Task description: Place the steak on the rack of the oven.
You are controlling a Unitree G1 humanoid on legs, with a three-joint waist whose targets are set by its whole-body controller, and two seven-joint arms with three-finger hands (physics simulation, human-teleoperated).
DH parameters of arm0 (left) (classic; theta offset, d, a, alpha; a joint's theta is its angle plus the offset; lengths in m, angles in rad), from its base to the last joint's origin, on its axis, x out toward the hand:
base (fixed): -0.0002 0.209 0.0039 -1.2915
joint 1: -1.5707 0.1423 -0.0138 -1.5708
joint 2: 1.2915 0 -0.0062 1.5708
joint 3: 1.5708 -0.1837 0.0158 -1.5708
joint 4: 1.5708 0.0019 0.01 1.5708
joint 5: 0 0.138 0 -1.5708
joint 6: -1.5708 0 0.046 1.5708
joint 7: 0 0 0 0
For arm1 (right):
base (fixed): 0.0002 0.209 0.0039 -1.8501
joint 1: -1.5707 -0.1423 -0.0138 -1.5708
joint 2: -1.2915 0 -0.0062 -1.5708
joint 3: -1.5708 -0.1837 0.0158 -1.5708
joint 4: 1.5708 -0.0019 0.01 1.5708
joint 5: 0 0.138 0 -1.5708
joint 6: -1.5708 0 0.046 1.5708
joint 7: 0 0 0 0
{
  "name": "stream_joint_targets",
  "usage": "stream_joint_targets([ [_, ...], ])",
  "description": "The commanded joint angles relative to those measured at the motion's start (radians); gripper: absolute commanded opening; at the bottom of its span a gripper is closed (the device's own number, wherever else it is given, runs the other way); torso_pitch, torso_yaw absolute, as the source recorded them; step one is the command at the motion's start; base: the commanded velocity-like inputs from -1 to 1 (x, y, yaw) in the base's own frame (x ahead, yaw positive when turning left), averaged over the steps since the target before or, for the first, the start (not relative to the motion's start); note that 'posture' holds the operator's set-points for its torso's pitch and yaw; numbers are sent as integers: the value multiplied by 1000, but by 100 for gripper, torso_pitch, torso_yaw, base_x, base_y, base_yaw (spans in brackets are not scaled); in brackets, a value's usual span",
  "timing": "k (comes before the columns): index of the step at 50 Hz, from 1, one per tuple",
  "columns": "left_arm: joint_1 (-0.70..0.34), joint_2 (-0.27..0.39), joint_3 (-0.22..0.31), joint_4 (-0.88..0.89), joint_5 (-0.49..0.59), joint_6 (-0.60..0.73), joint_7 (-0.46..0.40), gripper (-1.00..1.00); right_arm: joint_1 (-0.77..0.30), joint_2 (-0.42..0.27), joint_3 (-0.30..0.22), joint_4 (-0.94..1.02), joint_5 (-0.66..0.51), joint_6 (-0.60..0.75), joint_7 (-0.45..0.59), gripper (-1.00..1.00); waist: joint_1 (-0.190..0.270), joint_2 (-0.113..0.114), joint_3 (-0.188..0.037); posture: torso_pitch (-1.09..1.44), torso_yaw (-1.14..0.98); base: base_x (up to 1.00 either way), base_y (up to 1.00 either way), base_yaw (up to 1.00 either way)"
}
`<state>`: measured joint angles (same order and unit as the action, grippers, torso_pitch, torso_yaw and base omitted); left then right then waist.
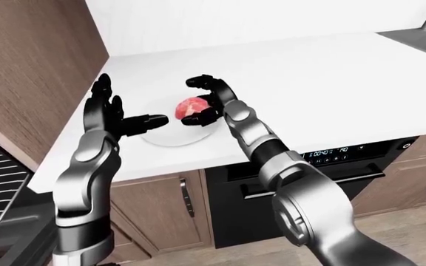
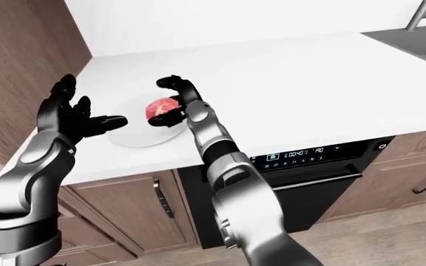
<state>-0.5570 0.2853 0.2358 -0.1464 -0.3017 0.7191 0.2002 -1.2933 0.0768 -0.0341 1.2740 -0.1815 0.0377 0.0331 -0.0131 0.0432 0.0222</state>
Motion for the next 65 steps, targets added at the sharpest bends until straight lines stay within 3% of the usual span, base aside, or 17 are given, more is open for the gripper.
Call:
stream_joint_targets([
  [1,-28,14,12,-41,0,-28,-1,100,-37,-1,-1,-37,-2,-29,-2,22,0,6,-30,0,0,0,0,0],
  [13,-28,16,13,-44,-1,-24,2,100,-32,2,6,-31,-29,-37,-13,18,-2,6,-30,0,0,0,0,0],
  [15,-27,15,12,-41,0,-27,1,100,-28,3,9,-30,-39,-40,-14,14,-2,6,-30,0,0,0,0,0],
  [16,-24,13,10,-34,2,-37,-2,100,-27,5,9,-30,-42,-41,-16,2,-2,6,-30,0,0,0,0,0],
  [28,-32,14,10,-29,1,-36,-1,100,-35,3,6,-29,-62,-39,-22,-23,-3,6,-30,0,0,0,0,0],
  [33,-35,12,7,-36,2,-29,2,100,-43,-2,2,-32,-62,-41,-27,-49,-2,6,-28,0,0,0,0,0],
  [34,-35,12,6,-41,2,-24,3,100,-45,-3,1,-34,-61,-41,-28,-60,-2,6,-28,0,0,0,0,0],
  [36,-41,12,5,-37,3,-25,2,100,-52,-5,-1,-38,-58,-37,-29,-100,-3,5,-27,0,0,0,0,0],
  [47,-65,20,6,-35,3,-13,4,100,-88,-21,1,-62,-44,-12,-25,-100,-3,5,-22,0,0,0,0,0],
  [65,-123,36,4,-93,-8,75,28,100,-119,-120,7,-293,-24,228,32,-100,2,-2,-16,0,0,0,0,0],
])
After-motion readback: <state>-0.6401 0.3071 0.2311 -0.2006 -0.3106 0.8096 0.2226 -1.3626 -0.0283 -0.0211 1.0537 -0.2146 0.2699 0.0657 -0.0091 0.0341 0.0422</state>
